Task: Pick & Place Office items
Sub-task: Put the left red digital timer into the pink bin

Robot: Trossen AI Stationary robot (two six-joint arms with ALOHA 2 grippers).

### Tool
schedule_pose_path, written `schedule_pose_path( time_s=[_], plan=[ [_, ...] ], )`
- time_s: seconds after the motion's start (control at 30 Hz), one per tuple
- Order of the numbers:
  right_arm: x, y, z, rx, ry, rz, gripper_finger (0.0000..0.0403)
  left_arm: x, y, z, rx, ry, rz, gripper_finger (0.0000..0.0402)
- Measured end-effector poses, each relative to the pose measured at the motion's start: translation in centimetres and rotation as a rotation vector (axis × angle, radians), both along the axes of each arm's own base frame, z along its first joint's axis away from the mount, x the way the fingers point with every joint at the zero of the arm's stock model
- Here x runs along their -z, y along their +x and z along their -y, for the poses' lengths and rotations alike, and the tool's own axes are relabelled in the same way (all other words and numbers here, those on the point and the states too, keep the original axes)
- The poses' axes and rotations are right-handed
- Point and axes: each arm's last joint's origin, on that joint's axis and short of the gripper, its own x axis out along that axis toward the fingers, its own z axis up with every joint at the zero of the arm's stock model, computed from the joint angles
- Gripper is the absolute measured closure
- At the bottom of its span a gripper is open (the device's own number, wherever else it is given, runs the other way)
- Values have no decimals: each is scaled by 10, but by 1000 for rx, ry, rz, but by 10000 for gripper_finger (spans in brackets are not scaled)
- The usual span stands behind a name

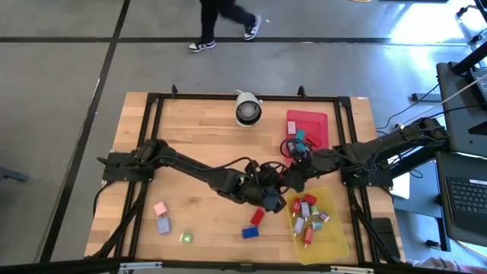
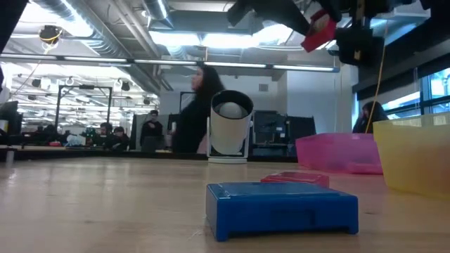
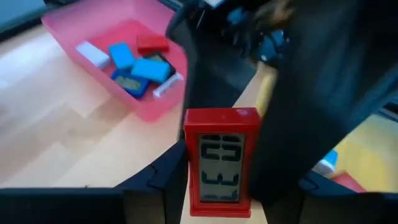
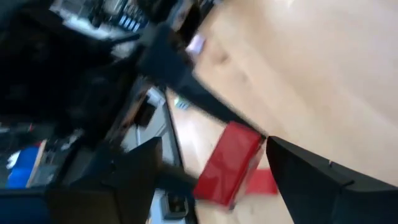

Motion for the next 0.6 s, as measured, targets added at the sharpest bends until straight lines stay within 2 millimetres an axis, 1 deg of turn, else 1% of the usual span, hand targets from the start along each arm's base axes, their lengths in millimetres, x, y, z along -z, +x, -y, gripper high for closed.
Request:
schedule_pose_path(
  time_s=[0.1, 0.2, 0.6],
  plan=[
    [0, 0, 1, 26, -13, 0, 127, -1, 2, -4, 1, 23, -3, 248],
    [1, 0, 1, 21, -13, -5, 153, -1, 2, -4, 12, 45, -10, 244],
    [4, -1, 3, 33, -19, -36, 305, -1, 1, -5, 8, 111, -25, 240]
  ],
)
